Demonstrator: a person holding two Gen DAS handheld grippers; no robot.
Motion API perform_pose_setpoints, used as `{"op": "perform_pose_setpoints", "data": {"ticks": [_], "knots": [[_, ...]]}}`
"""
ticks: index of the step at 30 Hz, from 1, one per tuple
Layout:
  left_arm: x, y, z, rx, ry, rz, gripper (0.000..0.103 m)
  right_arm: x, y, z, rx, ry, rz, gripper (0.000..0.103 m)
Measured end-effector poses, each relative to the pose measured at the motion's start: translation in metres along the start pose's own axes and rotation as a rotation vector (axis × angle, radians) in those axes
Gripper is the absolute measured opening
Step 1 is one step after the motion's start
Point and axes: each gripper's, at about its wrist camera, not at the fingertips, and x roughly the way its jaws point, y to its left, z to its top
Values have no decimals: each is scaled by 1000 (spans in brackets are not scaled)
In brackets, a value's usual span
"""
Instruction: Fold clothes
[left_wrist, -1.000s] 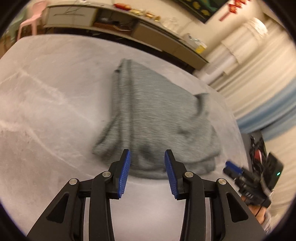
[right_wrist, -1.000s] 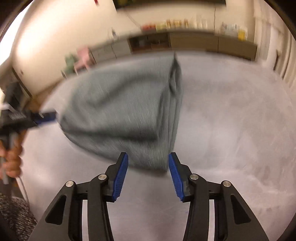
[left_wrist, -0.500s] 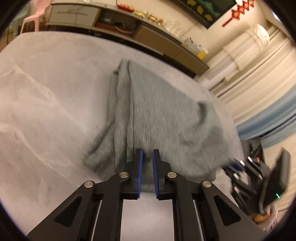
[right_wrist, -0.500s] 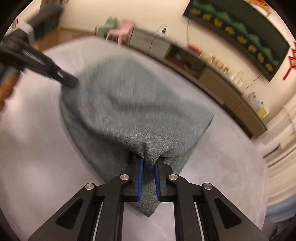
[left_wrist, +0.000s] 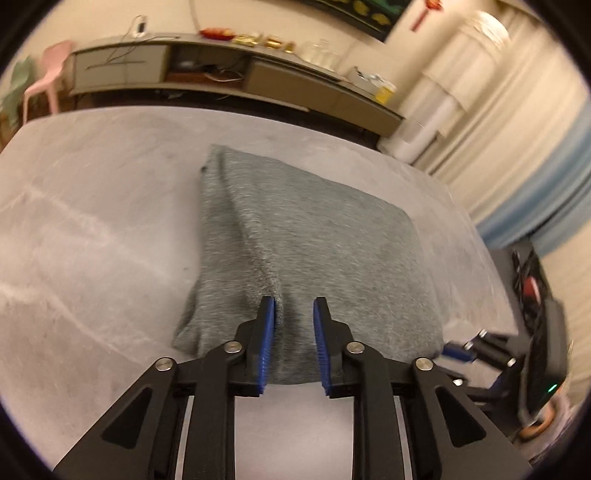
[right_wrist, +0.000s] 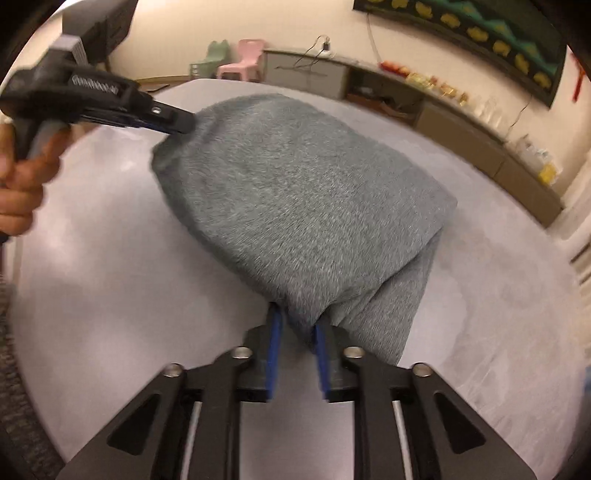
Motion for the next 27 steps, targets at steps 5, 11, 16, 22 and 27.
{"op": "perform_pose_setpoints", "data": {"ticks": [5, 11, 16, 22, 27], "knots": [[29, 8, 1, -8, 52, 71, 29, -23, -17, 9, 124, -90, 88, 27], [35, 22, -1, -51, 41, 91, 37, -3, -48, 13, 244, -87, 66, 29], [-9, 16, 5, -63, -24, 75, 37, -15, -82, 7, 367, -109, -9, 33], [-36, -7, 2, 28, -52, 6, 37, -27, -113, 2, 483, -144, -69, 36], [10, -21, -13, 126, 84, 51, 38, 3, -82, 20, 365, -129, 64, 41]]}}
